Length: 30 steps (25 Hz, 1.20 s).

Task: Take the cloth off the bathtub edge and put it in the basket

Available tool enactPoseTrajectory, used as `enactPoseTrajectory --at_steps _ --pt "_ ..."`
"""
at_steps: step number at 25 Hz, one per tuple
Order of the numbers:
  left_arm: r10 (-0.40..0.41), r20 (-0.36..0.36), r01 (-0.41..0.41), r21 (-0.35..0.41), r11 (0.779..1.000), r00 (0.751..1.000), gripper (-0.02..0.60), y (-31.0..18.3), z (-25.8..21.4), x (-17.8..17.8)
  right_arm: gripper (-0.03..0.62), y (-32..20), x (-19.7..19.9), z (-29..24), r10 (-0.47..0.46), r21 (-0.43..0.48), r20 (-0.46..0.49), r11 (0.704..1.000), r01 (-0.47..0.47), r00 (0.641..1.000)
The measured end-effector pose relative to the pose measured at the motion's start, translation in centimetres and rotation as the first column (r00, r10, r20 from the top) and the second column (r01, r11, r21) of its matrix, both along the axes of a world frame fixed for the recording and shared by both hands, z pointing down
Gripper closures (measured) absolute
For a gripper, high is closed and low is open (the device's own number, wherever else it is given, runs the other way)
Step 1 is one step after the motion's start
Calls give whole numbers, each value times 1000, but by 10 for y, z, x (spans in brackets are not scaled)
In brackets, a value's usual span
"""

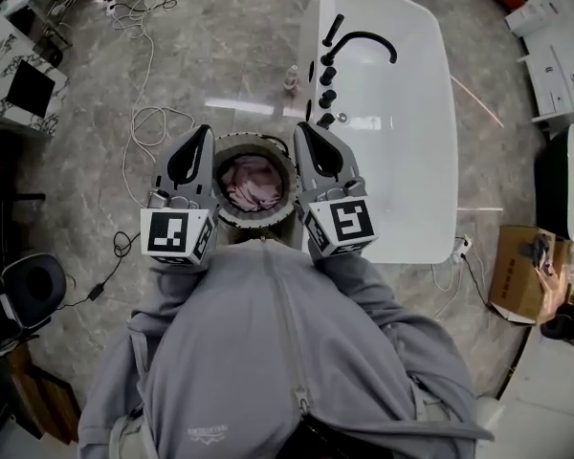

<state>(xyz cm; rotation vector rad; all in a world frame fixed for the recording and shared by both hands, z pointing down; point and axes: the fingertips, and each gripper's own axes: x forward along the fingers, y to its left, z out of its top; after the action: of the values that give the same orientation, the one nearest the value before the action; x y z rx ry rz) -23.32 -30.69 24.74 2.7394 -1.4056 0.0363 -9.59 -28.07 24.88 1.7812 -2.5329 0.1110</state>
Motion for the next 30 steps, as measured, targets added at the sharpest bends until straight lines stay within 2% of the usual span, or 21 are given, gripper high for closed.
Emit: enactPoseTrajectory --at_steps 5,30 --pt "-17 8 17 16 1000 1000 575 9 -2 -1 589 9 -6 -5 5 28 -30 1000 -4 1000" --pt "53 26 -53 12 999 998 575 15 1 22 589 7 -3 -1 1 22 -30 1000 0 1000"
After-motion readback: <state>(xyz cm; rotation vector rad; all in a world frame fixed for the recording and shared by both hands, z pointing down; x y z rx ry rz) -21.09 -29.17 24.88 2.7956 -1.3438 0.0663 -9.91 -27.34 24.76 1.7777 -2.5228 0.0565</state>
